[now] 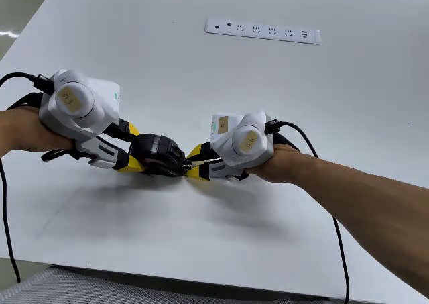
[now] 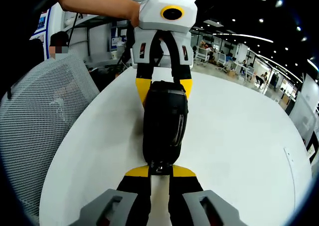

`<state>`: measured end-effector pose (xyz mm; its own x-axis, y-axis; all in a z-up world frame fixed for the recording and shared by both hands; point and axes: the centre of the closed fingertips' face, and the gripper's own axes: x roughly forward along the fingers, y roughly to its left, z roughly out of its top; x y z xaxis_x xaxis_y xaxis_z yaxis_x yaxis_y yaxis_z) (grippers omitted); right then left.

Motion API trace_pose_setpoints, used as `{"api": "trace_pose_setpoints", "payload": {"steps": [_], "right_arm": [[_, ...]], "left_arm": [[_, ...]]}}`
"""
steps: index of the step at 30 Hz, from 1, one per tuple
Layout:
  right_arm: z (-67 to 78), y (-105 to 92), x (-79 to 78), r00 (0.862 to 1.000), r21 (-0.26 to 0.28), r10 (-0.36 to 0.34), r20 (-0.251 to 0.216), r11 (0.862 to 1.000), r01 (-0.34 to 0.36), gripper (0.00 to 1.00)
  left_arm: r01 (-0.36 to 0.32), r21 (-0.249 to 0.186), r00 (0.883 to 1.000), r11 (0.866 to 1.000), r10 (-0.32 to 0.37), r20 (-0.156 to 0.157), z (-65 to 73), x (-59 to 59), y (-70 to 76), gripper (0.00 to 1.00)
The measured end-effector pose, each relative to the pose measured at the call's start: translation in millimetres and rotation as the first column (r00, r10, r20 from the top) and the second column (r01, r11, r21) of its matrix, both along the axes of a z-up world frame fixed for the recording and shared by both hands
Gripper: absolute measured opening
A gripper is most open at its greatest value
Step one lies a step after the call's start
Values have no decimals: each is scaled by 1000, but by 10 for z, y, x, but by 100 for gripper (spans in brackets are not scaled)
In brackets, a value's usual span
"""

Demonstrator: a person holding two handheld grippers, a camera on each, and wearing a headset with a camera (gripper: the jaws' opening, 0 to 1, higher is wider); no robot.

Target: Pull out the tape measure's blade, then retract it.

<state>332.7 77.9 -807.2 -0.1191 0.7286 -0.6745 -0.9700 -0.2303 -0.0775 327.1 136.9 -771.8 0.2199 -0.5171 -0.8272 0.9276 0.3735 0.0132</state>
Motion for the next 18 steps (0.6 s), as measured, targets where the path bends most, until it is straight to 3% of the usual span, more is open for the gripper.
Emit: {"api": "trace_pose_setpoints", "payload": {"steps": [18], "right_arm": [[-2,-74,9,1000,-12,4,3,1000,-4,8]], "left_arm": [[-10,-8,1000,1000,10,-7,5,-12,0,24]]}}
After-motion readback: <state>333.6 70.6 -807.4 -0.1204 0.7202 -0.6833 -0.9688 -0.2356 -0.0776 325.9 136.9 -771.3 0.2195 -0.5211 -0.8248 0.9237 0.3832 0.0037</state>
